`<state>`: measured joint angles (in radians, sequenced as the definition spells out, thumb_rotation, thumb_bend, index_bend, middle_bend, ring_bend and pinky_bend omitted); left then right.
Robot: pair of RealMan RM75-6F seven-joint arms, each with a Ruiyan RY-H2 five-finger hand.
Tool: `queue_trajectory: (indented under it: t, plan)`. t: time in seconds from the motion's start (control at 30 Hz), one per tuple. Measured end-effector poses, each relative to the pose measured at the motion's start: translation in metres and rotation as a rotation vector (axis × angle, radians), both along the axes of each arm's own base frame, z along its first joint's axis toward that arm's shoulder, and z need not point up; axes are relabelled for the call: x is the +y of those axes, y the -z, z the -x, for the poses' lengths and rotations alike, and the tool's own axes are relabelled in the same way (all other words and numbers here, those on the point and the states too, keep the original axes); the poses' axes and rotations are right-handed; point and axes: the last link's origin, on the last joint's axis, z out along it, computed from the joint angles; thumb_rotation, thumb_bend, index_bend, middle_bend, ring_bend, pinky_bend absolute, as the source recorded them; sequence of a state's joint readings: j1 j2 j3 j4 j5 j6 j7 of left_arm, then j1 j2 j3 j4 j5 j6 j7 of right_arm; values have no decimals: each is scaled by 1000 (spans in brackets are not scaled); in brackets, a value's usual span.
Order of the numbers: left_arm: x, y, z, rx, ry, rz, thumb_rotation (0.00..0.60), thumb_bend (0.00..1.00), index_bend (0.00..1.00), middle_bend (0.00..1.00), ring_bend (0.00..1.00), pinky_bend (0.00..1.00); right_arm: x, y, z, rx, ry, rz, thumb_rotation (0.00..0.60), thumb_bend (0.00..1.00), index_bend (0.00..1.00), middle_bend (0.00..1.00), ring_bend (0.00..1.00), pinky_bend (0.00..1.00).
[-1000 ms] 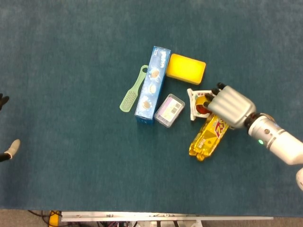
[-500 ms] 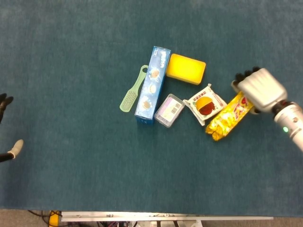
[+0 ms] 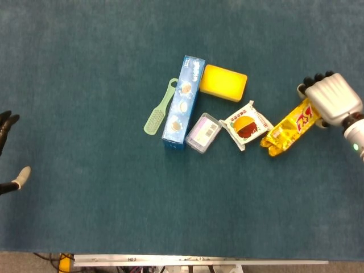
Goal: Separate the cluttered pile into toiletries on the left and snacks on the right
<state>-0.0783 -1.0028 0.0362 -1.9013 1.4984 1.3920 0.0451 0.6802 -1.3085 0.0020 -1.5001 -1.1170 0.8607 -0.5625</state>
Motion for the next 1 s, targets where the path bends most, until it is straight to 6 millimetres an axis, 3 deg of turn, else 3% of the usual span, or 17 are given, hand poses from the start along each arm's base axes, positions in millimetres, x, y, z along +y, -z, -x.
queue_trajectory:
  t: [0.13,0.47,0.7,1.0]
  plan:
    - [0,0,0,1,1,1,600,264,82,63,36,85,0,-6,-6,-8,11,-8,600,0,69,222,200,340]
    - [0,-3,0,8,6,-12,600,264,82,64,36,85,6,-15,-34,-116,-18,-29,600,0,63,220,197,340]
    - [-1,-4,-2,11,7,-14,600,264,82,64,36,85,9,-13,-75,-194,-150,-62,600,0,63,220,197,340]
    - [-4,-9,-2,13,3,-27,600,264,82,63,36,85,-1,0,-131,-233,-300,-127,600,0,63,220,197,332]
